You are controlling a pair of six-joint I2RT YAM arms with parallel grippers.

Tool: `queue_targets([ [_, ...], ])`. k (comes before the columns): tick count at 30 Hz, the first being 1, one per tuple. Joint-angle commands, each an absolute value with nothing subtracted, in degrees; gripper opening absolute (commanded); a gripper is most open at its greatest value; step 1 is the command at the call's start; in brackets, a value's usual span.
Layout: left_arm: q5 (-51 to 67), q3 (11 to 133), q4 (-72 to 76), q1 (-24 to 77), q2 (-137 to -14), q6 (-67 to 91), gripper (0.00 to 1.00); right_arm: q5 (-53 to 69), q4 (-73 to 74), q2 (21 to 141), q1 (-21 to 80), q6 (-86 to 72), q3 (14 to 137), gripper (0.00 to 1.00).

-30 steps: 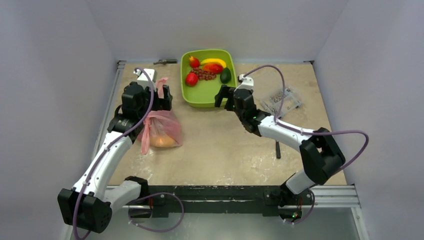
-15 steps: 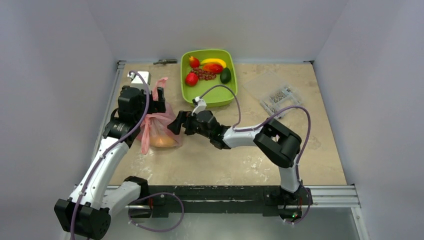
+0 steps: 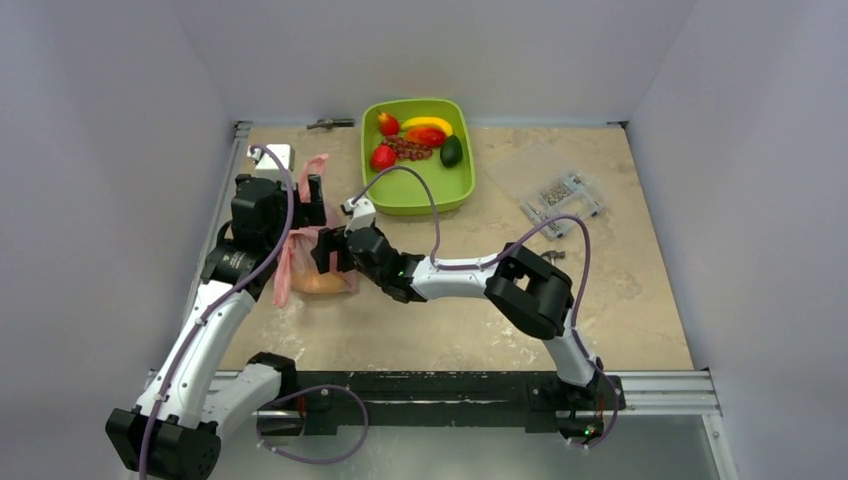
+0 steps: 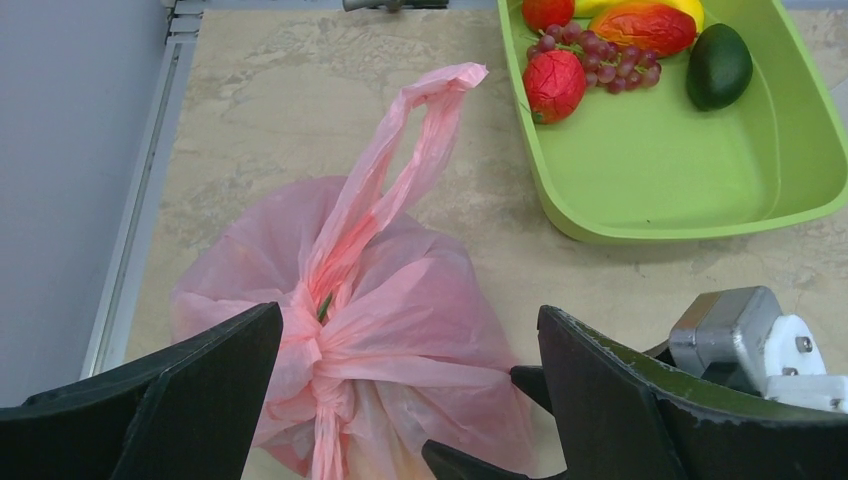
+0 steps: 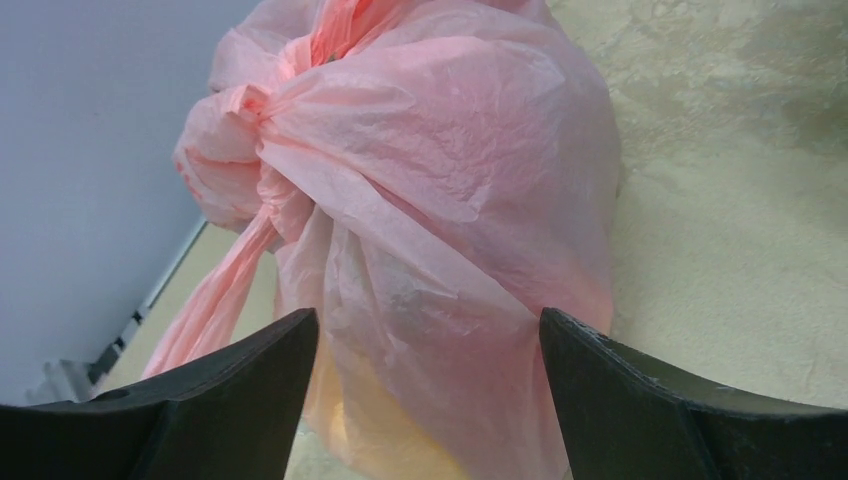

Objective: Take the fake fruits out of the plastic bag
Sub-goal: Untie the plastic bag at the center of the board.

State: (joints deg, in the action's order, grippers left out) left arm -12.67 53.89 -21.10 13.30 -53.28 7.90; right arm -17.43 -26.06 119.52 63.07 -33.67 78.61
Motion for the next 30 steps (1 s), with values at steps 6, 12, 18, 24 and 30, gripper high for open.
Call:
queue_targets([
  [6,-14.0,55.0,-20.6,13.3,-53.7,8.1,1.00,-24.1,-20.7,122.6,64.0,-27.2,85.2,0.63],
  [12,-12.5,55.5,-21.4,13.4,-55.3,8.1,1.00,-21.1,-21.5,121.1,64.4,-27.6,82.5,0.33],
  [18,-10.0,56.7,-23.3,13.8,-57.6,7.9,1.00,-16.0,-19.6,119.2,64.6,-27.7,79.4,0.09],
  [24,-8.8,58.2,-27.9,17.8,-61.6,7.0,1.00,-13.1,-20.7,114.6,64.6,-28.3,72.3,0.00],
  [30,-3.1,59.4,-39.6,17.1,-58.5,6.6,1.00,-8.4,-22.6,108.8,64.6,-28.0,63.7,0.00],
])
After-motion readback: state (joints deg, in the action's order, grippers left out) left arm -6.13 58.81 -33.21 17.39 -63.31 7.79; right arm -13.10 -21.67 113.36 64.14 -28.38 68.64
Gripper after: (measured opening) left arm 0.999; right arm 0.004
